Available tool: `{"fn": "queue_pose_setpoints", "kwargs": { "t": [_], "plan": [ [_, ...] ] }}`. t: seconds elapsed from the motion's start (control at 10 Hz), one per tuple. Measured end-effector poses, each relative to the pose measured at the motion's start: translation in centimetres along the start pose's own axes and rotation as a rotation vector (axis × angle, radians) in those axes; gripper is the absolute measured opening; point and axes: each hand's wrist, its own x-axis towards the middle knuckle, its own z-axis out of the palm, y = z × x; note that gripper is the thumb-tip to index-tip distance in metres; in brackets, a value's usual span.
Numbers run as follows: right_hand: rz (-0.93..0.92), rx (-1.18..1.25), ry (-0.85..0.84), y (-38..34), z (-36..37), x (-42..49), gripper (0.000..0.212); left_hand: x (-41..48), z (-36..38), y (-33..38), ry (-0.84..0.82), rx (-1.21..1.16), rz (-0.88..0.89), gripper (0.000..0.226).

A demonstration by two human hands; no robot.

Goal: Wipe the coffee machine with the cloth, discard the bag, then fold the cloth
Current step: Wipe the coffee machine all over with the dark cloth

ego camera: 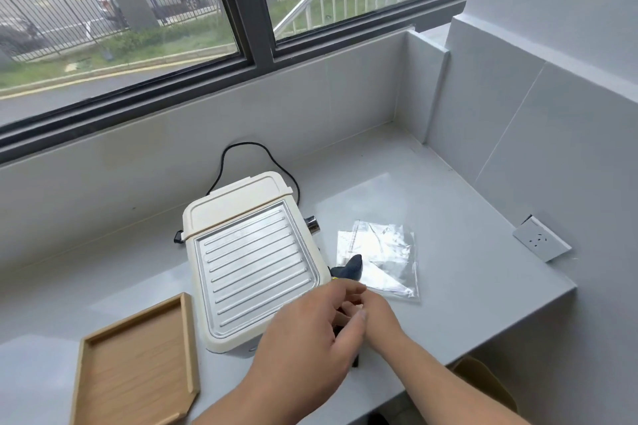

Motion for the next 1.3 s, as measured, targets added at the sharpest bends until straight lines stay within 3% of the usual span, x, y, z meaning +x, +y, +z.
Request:
{"fn": "queue_pose_setpoints", "kwargs": {
  "t": [0.2, 0.3, 0.4, 0.7, 1.3],
  "plan": [
    [0.009, -0.074, -0.067, 1.1, -0.5, 2.7, 0.016, 3.2, -2.9, -2.1, 0.214, 0.187, 0.053, 0.02],
    [0.083, -0.029, -0.106, 1.1, -0.8, 3.6, 0.036, 4.8, -3.8, -4.0, 0.212, 0.312, 0.096, 0.018],
    [0.14, 0.012, -0.159, 0.7, -1.2, 4.7, 0.057, 6.0, -4.9, -5.2, 0.177, 0.372, 0.097, 0.03],
    [0.265, 0.203, -0.217, -0.6, -2.2, 7.3, 0.027, 6.7, -5.6, -6.6, 0.131, 0.386, 0.013, 0.056],
    [0.125, 0.141, -0.134, -8.9, 2.5, 12.5, 0.027, 7.2, -4.9, -7.5, 0.167, 0.376, 0.035, 0.057]
  ]
}}
